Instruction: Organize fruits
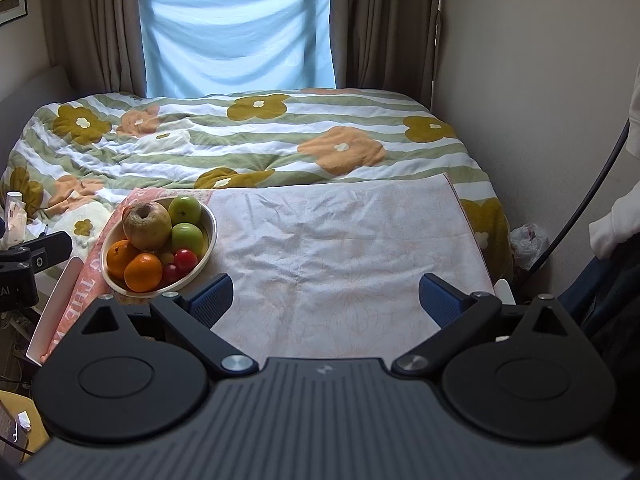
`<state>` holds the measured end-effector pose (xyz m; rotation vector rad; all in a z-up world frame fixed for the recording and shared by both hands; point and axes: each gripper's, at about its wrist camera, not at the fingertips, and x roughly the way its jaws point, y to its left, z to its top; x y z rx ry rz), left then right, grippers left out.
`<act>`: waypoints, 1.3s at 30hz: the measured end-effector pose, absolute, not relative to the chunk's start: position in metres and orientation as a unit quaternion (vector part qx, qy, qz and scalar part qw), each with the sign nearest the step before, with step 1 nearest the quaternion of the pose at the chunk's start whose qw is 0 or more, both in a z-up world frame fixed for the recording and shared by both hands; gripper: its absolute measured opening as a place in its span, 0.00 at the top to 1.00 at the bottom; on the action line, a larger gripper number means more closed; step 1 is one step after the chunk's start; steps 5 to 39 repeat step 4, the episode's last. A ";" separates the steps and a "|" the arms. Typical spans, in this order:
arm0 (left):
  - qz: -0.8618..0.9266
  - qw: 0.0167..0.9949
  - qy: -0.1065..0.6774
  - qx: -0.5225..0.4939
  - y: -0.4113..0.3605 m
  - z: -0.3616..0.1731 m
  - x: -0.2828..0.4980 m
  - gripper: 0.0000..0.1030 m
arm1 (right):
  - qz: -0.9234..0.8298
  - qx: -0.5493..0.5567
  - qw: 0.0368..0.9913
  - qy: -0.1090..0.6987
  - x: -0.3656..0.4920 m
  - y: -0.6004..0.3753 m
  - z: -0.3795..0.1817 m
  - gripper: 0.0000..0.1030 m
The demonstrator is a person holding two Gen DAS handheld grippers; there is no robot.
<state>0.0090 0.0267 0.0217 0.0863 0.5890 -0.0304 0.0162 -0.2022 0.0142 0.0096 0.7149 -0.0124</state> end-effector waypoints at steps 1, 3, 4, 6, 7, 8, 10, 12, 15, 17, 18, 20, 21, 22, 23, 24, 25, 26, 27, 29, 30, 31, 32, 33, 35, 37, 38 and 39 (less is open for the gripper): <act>-0.016 0.956 0.289 0.041 0.028 0.022 0.008 0.00 | -0.006 0.005 0.937 0.350 0.016 -0.202 0.014 0.00; -0.016 0.956 0.289 0.039 0.029 0.022 0.008 0.00 | -0.006 0.004 0.937 0.350 0.016 -0.202 0.014 0.00; -0.016 0.956 0.290 0.038 0.030 0.022 0.008 0.00 | -0.006 0.005 0.937 0.350 0.016 -0.202 0.014 0.00; -0.016 0.956 0.290 0.038 0.030 0.022 0.008 0.00 | -0.006 0.005 0.937 0.350 0.016 -0.202 0.014 0.00; -0.016 0.956 0.290 0.038 0.030 0.022 0.008 0.00 | -0.006 0.005 0.937 0.350 0.016 -0.202 0.014 0.00; -0.016 0.956 0.290 0.038 0.030 0.022 0.008 0.00 | -0.006 0.005 0.937 0.350 0.016 -0.202 0.014 0.00; -0.016 0.956 0.290 0.038 0.030 0.022 0.008 0.00 | -0.006 0.005 0.937 0.350 0.016 -0.202 0.014 0.00; -0.016 0.956 0.290 0.038 0.030 0.022 0.008 0.00 | -0.006 0.005 0.937 0.350 0.016 -0.202 0.014 0.00; -0.016 0.956 0.290 0.038 0.030 0.022 0.008 0.00 | -0.006 0.005 0.937 0.350 0.016 -0.202 0.014 0.00; -0.016 0.956 0.290 0.038 0.030 0.022 0.008 0.00 | -0.006 0.005 0.937 0.350 0.016 -0.202 0.014 0.00; -0.016 0.956 0.290 0.038 0.030 0.022 0.008 0.00 | -0.006 0.005 0.937 0.350 0.016 -0.202 0.014 0.00; -0.016 0.956 0.290 0.038 0.030 0.022 0.008 0.00 | -0.006 0.005 0.937 0.350 0.016 -0.202 0.014 0.00; -0.016 0.956 0.290 0.038 0.030 0.022 0.008 0.00 | -0.006 0.005 0.937 0.350 0.016 -0.202 0.014 0.00; -0.016 0.956 0.290 0.038 0.030 0.022 0.008 0.00 | -0.006 0.005 0.937 0.350 0.016 -0.202 0.014 0.00; -0.016 0.956 0.290 0.038 0.030 0.022 0.008 0.00 | -0.006 0.005 0.937 0.350 0.016 -0.202 0.014 0.00; -0.016 0.956 0.290 0.038 0.030 0.022 0.008 0.00 | -0.006 0.005 0.937 0.350 0.016 -0.202 0.014 0.00; -0.016 0.956 0.290 0.038 0.030 0.022 0.008 0.00 | -0.006 0.005 0.937 0.350 0.016 -0.202 0.014 0.00; -0.016 0.956 0.290 0.038 0.030 0.022 0.008 0.00 | -0.006 0.005 0.937 0.350 0.016 -0.202 0.014 0.00; -0.016 0.956 0.290 0.038 0.030 0.022 0.008 0.00 | -0.006 0.005 0.937 0.350 0.016 -0.202 0.014 0.00; -0.016 0.956 0.290 0.038 0.030 0.022 0.008 0.00 | -0.006 0.005 0.937 0.350 0.016 -0.202 0.014 0.00; -0.016 0.956 0.290 0.038 0.030 0.022 0.008 0.00 | -0.006 0.005 0.937 0.350 0.016 -0.202 0.014 0.00; -0.016 0.956 0.290 0.038 0.030 0.022 0.008 0.00 | -0.006 0.005 0.937 0.350 0.016 -0.202 0.014 0.00; -0.016 0.956 0.290 0.038 0.030 0.022 0.008 0.00 | -0.006 0.005 0.937 0.350 0.016 -0.202 0.014 0.00; -0.016 0.956 0.290 0.038 0.030 0.022 0.008 0.00 | -0.006 0.005 0.937 0.350 0.016 -0.202 0.014 0.00; -0.016 0.956 0.290 0.038 0.030 0.022 0.008 0.00 | -0.006 0.005 0.937 0.350 0.016 -0.202 0.014 0.00; -0.016 0.956 0.290 0.038 0.030 0.022 0.008 0.00 | -0.006 0.005 0.937 0.350 0.016 -0.202 0.014 0.00; -0.016 0.956 0.290 0.038 0.030 0.022 0.008 0.00 | -0.006 0.005 0.937 0.350 0.016 -0.202 0.014 0.00; -0.016 0.956 0.290 0.038 0.030 0.022 0.008 0.00 | -0.006 0.005 0.937 0.350 0.016 -0.202 0.014 0.00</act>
